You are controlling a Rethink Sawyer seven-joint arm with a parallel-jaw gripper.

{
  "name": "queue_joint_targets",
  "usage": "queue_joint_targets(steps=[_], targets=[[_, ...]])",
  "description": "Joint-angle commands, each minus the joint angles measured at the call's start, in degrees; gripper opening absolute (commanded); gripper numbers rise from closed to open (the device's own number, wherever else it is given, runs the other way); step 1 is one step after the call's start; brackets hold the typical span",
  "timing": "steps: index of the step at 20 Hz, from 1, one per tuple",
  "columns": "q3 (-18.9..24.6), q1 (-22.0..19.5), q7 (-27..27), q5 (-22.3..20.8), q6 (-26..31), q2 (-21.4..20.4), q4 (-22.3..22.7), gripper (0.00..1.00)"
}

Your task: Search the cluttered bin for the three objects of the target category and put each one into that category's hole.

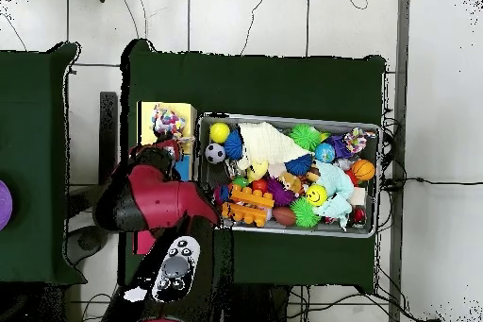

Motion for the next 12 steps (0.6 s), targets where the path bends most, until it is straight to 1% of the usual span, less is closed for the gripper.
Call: queue_joint_targets(steps=[1,7,12], targets=[[0.28,-0.13,7.24,1.91,9.47,3.61,-4.38,0.00],[-0.12,-0.30,6.57,1.17,13.42,6.63,-6.51,0.00],[1.11,-0.76,7.20,1.25,15.63,8.39,-8.15,0.00]])
